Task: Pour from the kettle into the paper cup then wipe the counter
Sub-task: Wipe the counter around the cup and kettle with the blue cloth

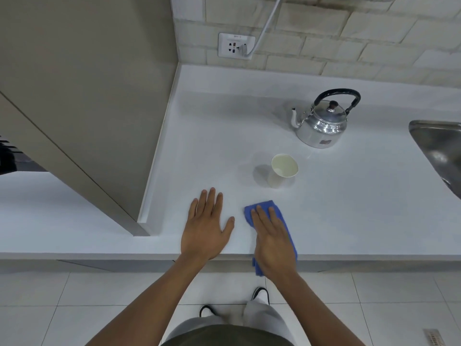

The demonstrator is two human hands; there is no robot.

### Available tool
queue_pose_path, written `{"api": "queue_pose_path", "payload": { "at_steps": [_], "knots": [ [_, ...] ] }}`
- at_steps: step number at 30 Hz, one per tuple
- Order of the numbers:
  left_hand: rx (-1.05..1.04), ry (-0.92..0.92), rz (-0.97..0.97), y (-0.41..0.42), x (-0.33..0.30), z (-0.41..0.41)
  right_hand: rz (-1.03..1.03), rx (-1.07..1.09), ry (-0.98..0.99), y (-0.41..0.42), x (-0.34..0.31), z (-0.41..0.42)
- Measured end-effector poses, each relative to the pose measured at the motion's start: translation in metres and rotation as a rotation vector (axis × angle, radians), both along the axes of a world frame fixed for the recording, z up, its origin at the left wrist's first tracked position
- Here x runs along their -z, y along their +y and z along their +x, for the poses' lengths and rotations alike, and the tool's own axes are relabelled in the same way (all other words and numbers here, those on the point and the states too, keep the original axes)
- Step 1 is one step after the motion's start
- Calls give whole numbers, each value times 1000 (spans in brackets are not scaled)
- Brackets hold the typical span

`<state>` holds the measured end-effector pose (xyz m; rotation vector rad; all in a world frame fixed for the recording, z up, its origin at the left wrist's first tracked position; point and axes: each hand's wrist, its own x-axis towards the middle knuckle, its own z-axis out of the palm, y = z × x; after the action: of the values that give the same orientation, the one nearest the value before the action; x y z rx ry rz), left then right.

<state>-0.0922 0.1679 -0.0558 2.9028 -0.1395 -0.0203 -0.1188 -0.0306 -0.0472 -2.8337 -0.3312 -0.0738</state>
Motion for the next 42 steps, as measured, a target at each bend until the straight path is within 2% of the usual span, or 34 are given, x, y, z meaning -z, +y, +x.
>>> {"api": "queue_pose_path", "payload": {
  "at_steps": [2,5,9,13,16,18,20,23,24,26,30,34,37,42],
  "knots": [
    [1,-3,7,0,-1,0,1,-14,30,-23,0,-2],
    [-7,-8,0,-1,-2,-1,-13,138,58,-44,-3,18],
    [-8,-22,-9,-2,-2,-1,-16,174,11,3,-6,34],
    [4,-49,-76,1,-4,-2,127,72,41,58,-6,14],
    [2,-78,-260,5,-7,-6,315,-19,109,56,-9,-1],
    [15,-113,-292,-3,-15,-13,555,56,145,35,-26,-4],
    [50,-132,-241,-28,-25,-24,668,214,66,8,-42,2],
    [1,-44,-209,-83,-34,-37,533,311,-104,-37,-43,22],
    [-56,11,-203,-96,-35,-37,470,306,-117,-51,-38,30],
    [-144,10,-181,-111,-27,-32,331,301,-101,-76,-25,45],
    [-180,12,-114,-95,-12,-15,121,302,-65,-102,-12,75],
    [-207,39,40,-62,-12,4,43,255,-50,-115,-9,100],
    [-253,26,82,-61,-13,15,-10,244,-19,-125,-8,106],
    [-185,-21,17,-84,-11,20,-101,226,33,-120,-4,106]
  ]
}}
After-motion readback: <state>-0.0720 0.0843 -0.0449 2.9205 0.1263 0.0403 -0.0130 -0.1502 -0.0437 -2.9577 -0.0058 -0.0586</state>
